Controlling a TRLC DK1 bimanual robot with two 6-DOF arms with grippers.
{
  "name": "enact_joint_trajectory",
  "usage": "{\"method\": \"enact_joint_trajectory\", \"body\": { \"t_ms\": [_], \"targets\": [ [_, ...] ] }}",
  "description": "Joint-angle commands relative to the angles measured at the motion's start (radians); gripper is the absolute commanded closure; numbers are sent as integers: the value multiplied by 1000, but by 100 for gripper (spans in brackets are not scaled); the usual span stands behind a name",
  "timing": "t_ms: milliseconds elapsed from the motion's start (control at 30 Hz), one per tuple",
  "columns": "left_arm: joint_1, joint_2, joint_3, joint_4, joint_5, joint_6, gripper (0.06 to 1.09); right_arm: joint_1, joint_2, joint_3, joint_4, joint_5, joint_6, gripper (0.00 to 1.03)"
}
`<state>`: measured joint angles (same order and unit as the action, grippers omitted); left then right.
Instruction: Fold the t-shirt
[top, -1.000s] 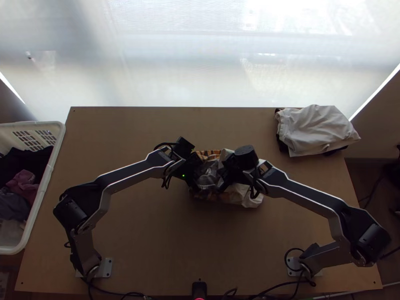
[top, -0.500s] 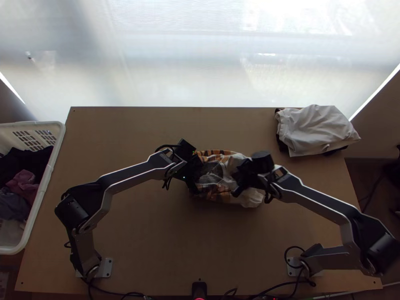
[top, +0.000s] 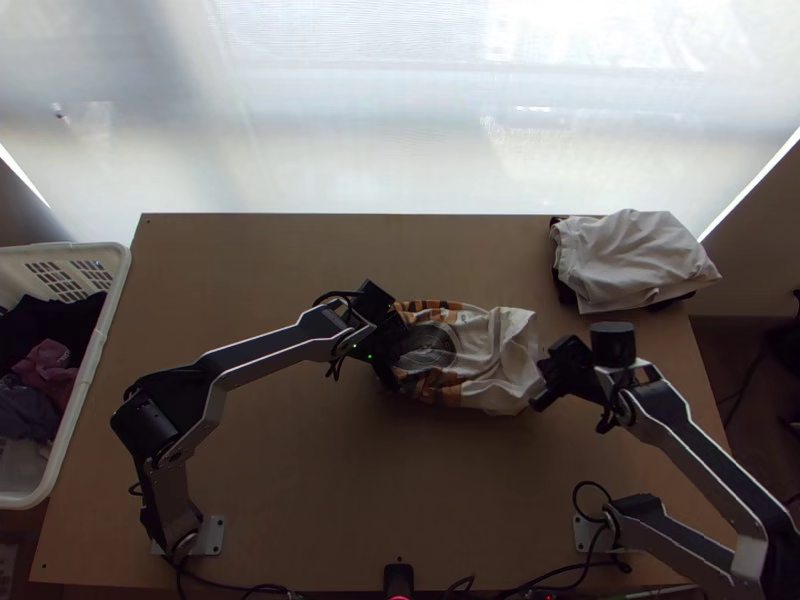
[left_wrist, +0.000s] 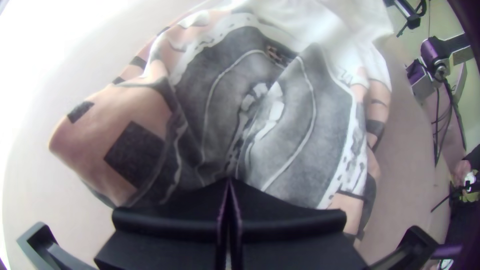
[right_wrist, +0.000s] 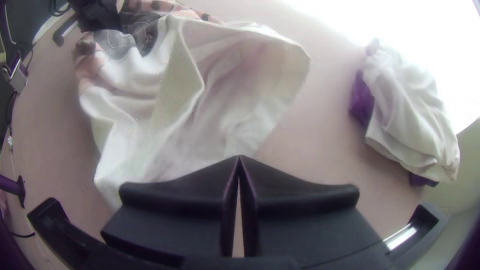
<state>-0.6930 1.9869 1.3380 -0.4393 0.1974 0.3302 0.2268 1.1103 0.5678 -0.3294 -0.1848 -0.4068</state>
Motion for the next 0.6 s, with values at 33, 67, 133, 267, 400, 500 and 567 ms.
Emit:
{"method": "enact_joint_trajectory", "body": {
  "t_ms": [33,67,133,267,400,500,567],
  "targets": [
    [-3,0,-2,-4,-7,4,105,-164,-176,-8,-76,-5,-46,100],
    [-3,0,-2,-4,-10,7,105,-181,-184,3,-79,-5,-46,100],
    [-3,-5,-2,-4,-12,7,105,-196,-198,21,-85,-5,-46,100],
    [4,-33,-2,-15,-10,-2,105,-83,-230,29,-111,-4,-40,100],
    [12,-97,0,-19,-4,-46,93,184,-227,38,-125,96,-9,89],
    [10,-129,1,-52,-1,-69,39,342,-187,41,-125,160,2,69],
    [7,-140,-3,-67,-1,-74,18,402,-155,41,-119,173,17,46]
  ]
}}
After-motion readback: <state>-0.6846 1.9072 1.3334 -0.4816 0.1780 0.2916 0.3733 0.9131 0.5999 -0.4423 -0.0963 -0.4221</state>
